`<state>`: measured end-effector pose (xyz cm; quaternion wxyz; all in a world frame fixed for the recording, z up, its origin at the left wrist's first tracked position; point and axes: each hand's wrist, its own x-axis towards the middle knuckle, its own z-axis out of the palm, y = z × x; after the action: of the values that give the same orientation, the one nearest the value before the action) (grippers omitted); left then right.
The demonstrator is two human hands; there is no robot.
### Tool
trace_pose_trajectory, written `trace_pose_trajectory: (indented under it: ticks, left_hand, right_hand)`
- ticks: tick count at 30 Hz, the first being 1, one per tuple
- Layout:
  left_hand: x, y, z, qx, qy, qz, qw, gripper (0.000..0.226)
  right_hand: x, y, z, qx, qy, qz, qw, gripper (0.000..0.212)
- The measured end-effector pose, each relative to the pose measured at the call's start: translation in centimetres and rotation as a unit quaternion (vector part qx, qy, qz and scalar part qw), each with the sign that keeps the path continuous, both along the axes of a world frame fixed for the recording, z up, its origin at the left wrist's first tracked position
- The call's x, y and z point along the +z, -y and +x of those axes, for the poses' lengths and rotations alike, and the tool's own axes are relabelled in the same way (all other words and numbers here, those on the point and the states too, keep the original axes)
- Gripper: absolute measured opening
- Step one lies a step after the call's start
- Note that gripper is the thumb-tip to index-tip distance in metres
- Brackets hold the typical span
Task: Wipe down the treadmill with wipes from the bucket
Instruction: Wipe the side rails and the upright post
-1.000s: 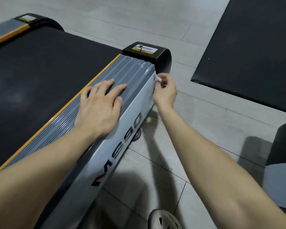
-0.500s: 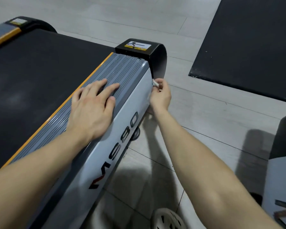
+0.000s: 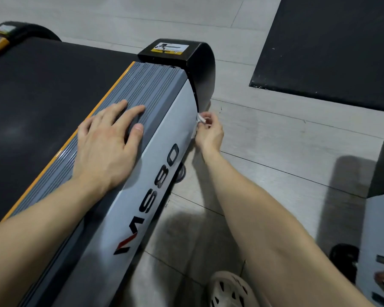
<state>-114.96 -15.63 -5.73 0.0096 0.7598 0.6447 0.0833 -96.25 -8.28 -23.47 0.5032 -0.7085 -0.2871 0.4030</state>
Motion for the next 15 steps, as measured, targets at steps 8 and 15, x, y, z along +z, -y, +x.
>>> trace_pose_trajectory:
  ticks: [8, 15]
  left_hand:
    - [0.1, 0.0, 0.1, -0.001, -0.003, 0.0, 1.0, 0.049]
    - [0.1, -0.1, 0.1, 0.003, 0.01, -0.003, 1.0, 0.048]
  right_hand:
    - [-0.3, 19.1, -9.9, 0.11, -0.068, 0.02, 0.991, 0.023]
    - [4.3, 8.4, -4.2, 0.024, -0.042, 0.068, 0.997, 0.032]
